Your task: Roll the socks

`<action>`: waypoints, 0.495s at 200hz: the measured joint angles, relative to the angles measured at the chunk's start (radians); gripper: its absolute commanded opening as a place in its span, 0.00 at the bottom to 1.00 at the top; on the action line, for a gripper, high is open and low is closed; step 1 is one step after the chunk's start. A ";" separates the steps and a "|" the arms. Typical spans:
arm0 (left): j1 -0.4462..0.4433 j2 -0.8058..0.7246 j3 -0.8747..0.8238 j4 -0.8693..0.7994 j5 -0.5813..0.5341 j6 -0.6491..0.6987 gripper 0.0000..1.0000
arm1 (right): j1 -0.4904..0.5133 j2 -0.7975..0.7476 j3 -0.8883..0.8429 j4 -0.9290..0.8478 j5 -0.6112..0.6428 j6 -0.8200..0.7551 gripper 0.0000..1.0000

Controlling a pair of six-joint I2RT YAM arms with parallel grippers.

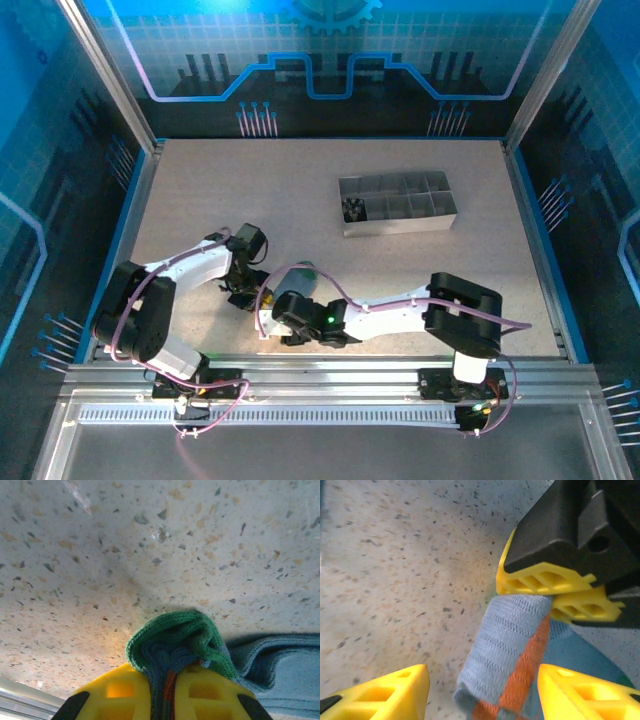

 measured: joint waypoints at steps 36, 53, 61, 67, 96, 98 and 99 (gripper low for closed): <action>0.000 0.000 0.000 0.000 0.000 0.000 0.00 | -0.005 0.077 0.058 -0.008 0.066 -0.014 0.29; 0.000 -0.004 0.000 0.001 -0.009 -0.002 0.04 | -0.014 0.101 0.087 -0.029 0.082 0.006 0.09; 0.001 -0.013 0.000 0.002 -0.019 -0.006 0.15 | -0.020 0.103 0.097 -0.040 0.078 0.013 0.03; 0.001 -0.021 -0.002 0.004 -0.024 -0.007 0.26 | -0.024 0.103 0.102 -0.045 0.075 0.026 0.00; 0.015 -0.099 -0.008 0.011 -0.040 -0.026 0.76 | -0.048 0.100 0.101 -0.048 -0.009 0.069 0.00; 0.016 -0.108 -0.010 0.010 -0.045 -0.027 0.77 | -0.050 0.099 0.098 -0.044 -0.014 0.074 0.00; 0.016 -0.111 -0.010 0.011 -0.046 -0.027 0.78 | -0.053 0.097 0.096 -0.041 -0.021 0.078 0.00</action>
